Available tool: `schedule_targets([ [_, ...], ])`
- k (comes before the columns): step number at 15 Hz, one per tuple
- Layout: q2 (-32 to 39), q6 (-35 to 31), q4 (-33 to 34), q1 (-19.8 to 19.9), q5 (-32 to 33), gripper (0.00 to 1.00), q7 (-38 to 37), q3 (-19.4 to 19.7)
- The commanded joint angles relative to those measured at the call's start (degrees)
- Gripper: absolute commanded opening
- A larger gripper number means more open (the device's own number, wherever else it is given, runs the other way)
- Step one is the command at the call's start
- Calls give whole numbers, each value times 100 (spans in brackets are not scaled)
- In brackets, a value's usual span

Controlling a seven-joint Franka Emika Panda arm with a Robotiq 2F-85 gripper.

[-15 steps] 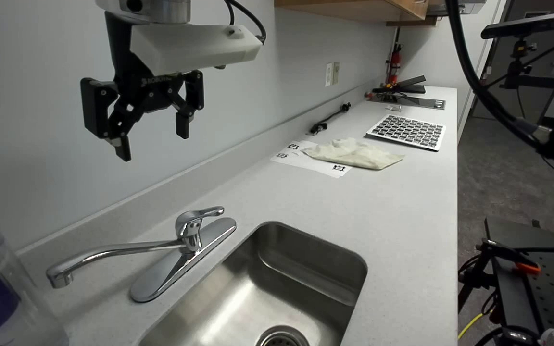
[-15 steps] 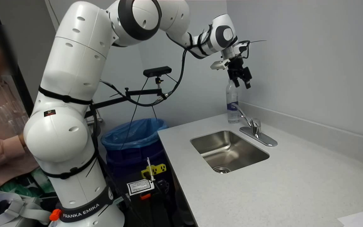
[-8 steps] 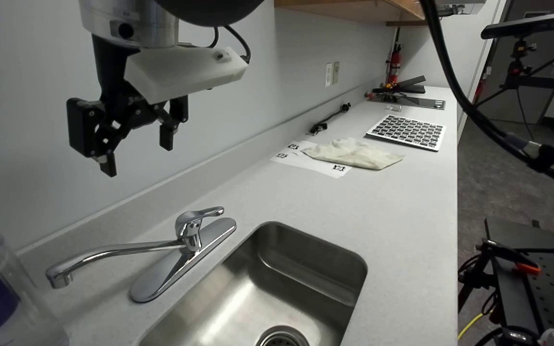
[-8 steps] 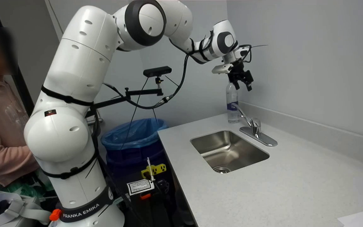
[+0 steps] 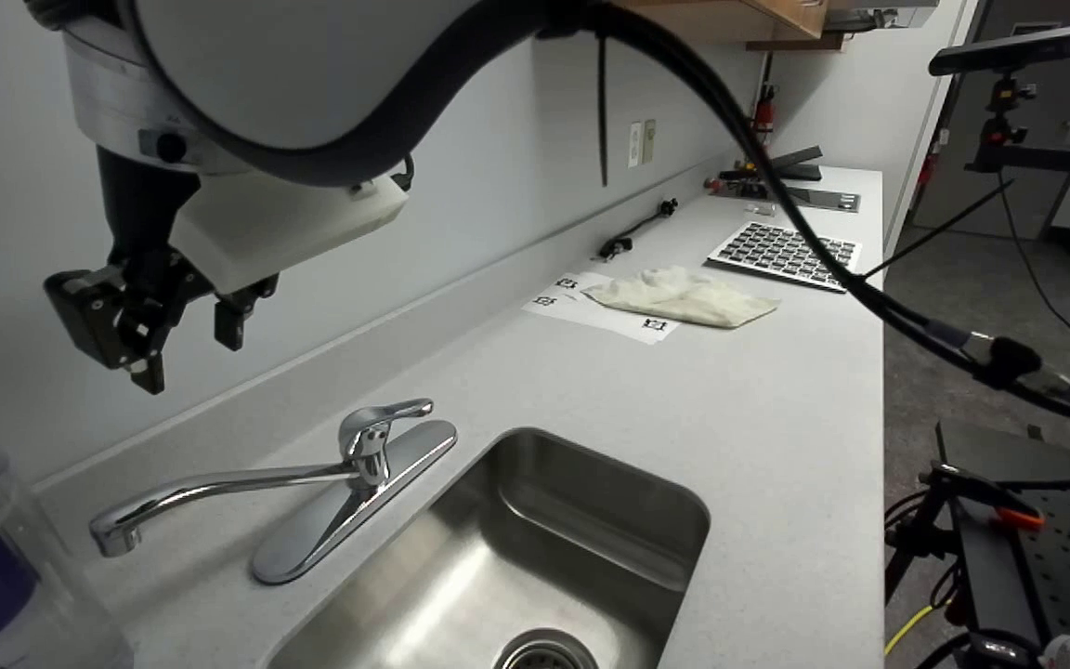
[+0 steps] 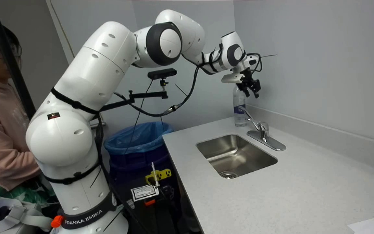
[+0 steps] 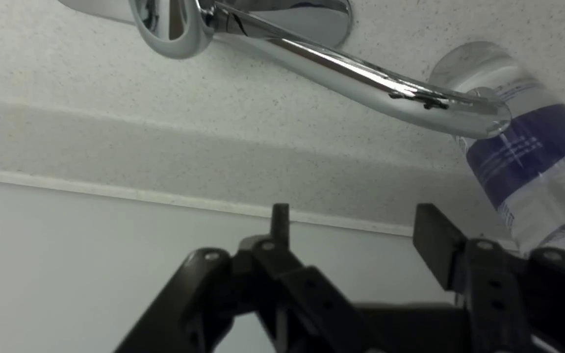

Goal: Close the tap and move the spout to the right

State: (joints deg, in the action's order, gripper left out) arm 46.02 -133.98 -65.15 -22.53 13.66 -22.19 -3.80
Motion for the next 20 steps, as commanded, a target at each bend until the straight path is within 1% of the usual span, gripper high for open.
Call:
schedule_targets([
  [1,665,-52,943,-52,-237,35,274,26],
  [2,773,-35,1083,-43,-275,29,304,15],
  [3,881,-3,1222,-33,-327,20,316,2],
  [6,1159,96,1576,29,-613,1,449,-126],
  [12,1567,312,2093,53,-1215,0,701,-324],
  [15,1693,425,2234,30,-1332,0,755,-340],
  [16,1687,430,2187,68,-1281,0,730,-416],
  [20,1725,580,2180,77,-1278,0,760,-504],
])
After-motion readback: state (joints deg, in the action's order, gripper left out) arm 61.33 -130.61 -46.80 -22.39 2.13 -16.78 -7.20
